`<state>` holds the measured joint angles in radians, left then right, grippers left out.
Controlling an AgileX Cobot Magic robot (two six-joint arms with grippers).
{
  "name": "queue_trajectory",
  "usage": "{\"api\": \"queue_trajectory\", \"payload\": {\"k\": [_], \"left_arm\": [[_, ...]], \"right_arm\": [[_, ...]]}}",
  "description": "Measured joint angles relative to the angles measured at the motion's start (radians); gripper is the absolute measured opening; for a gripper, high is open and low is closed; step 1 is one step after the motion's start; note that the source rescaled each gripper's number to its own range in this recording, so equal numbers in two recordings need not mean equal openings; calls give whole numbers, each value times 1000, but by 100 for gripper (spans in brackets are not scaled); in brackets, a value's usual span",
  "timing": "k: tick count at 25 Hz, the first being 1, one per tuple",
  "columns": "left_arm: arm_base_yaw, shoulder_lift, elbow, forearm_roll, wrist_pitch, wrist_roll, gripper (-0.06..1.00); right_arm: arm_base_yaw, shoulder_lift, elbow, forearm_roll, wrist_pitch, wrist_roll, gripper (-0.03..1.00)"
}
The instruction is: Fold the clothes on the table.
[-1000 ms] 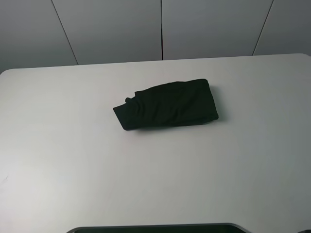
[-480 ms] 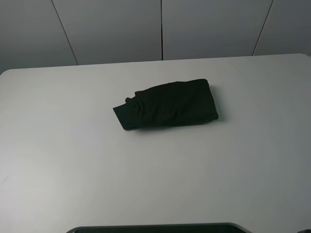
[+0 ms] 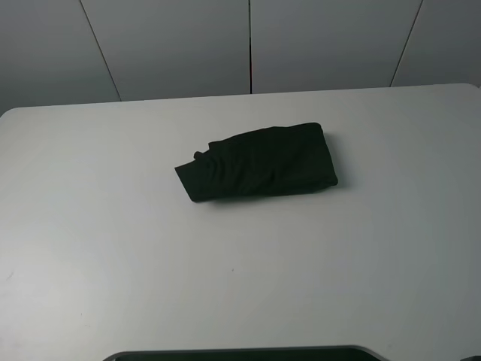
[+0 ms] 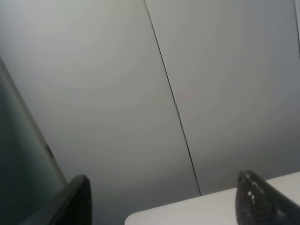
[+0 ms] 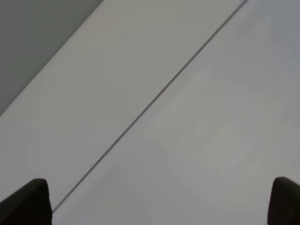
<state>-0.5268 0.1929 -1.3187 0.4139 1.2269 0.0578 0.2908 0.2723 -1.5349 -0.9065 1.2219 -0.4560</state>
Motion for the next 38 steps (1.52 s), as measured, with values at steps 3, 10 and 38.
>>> {"api": "queue_trajectory", "payload": {"k": [3,10,38], "left_arm": [[0,-117,82,-10,0,-16,84],[138,-193,173,-52,6,88,84],[376,-194,626,-402,5,-23,84]], "right_arm": [[0,-85,38,2,2,25,100],[-1,-193,65,162,4,42,85],[-356,-275,877,926,-5,265,100]]}}
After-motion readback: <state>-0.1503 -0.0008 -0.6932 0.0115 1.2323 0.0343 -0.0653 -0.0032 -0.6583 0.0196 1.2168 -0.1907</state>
